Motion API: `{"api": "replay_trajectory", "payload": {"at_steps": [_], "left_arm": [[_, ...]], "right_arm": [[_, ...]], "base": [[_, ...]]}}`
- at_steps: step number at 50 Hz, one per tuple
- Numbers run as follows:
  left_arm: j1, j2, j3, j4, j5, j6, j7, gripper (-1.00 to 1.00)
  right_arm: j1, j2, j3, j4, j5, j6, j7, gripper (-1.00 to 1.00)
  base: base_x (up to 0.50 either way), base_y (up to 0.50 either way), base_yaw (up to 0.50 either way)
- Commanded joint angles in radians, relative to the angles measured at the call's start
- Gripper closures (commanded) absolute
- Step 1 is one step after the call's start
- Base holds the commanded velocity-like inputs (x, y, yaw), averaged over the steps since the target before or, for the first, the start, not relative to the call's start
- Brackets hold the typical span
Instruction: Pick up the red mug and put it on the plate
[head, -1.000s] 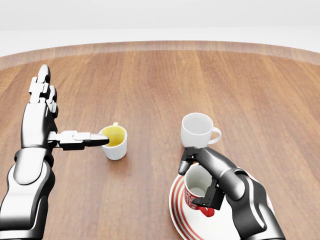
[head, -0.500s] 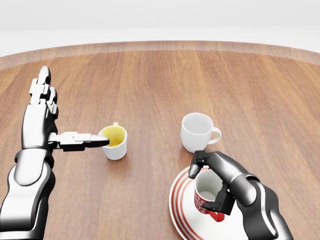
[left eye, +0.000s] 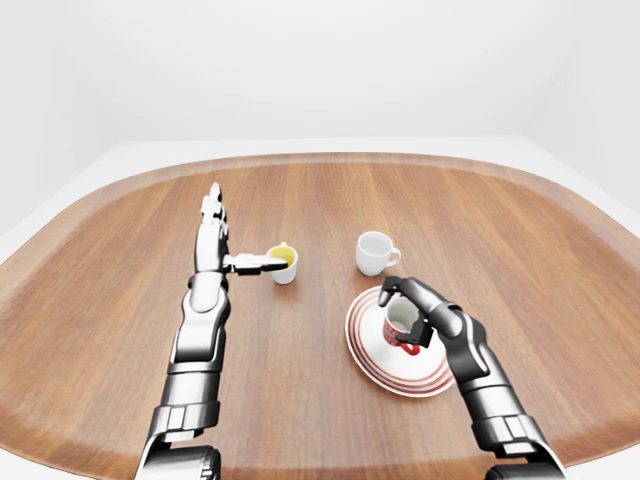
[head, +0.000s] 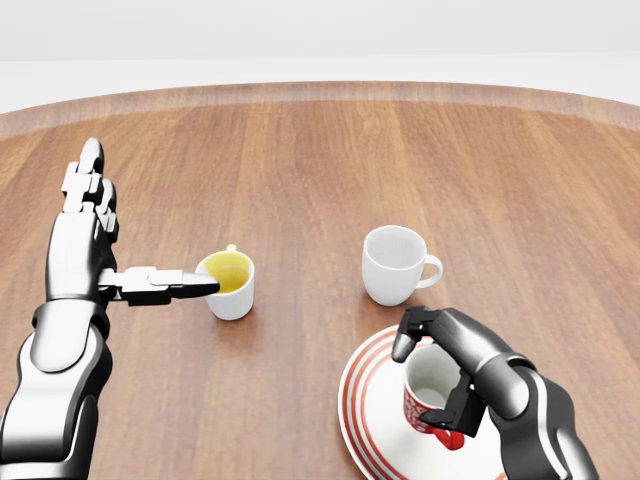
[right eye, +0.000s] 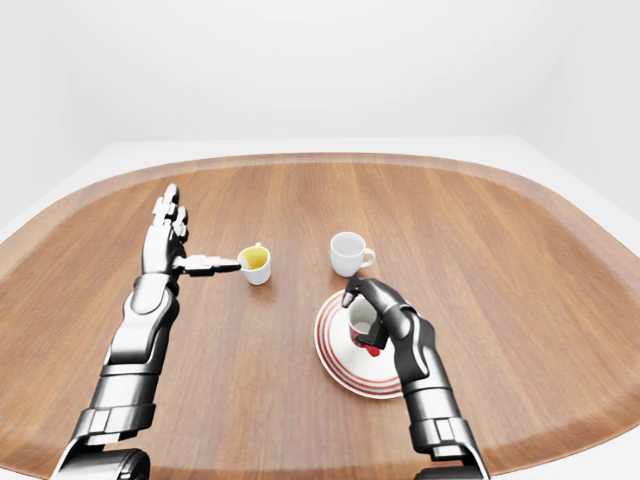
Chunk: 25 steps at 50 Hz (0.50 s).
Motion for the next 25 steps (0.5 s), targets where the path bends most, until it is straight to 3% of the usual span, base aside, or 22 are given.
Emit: {"api": "replay_trajectory", "payload": {"at_steps": [1, 15, 16, 19, 20, 21, 25], "left_arm": [[0.001, -0.001, -0.002, 0.0, 0.001, 0.0, 0.001, -1.0], [-0.001, 0.0, 0.0, -0.016, 0.003, 0.0, -0.001, -1.0], [-0.001, 0.0, 0.0, -0.016, 0.003, 0.0, -0.001, -1.0], [0.0, -0.001, -0.002, -0.017, 0.004, 0.0, -0.001, -1.0], [0.0, -0.001, -0.002, -0.018, 0.004, 0.0, -0.001, -1.0], [0.0, -0.001, -0.002, -0.018, 0.005, 0.0, -0.001, -1.0], [0.0, 0.0, -0.001, -0.02, 0.004, 0.0, -0.001, -1.0]], "right_arm": [[0.006, -0.008, -0.012, -0.019, -0.055, 0.0, 0.023, 1.0], [-0.008, -0.005, -0.011, 0.001, -0.056, 0.0, 0.012, 1.0], [-0.009, -0.006, -0.011, 0.002, -0.056, 0.0, 0.011, 0.76], [-0.008, -0.006, -0.01, 0.008, -0.057, 0.0, 0.007, -0.3], [-0.009, -0.005, -0.01, 0.009, -0.057, 0.0, 0.007, -0.55], [-0.008, -0.006, -0.009, 0.009, -0.058, 0.0, 0.006, -1.0], [-0.006, -0.005, -0.008, 0.013, -0.059, 0.0, 0.003, -1.0]], "base": [[0.0, 0.0, 0.0], [0.0, 0.0, 0.0], [0.0, 0.0, 0.0], [0.0, 0.0, 0.0], [0.0, 0.0, 0.0], [0.0, 0.0, 0.0], [0.0, 0.0, 0.0]]}}
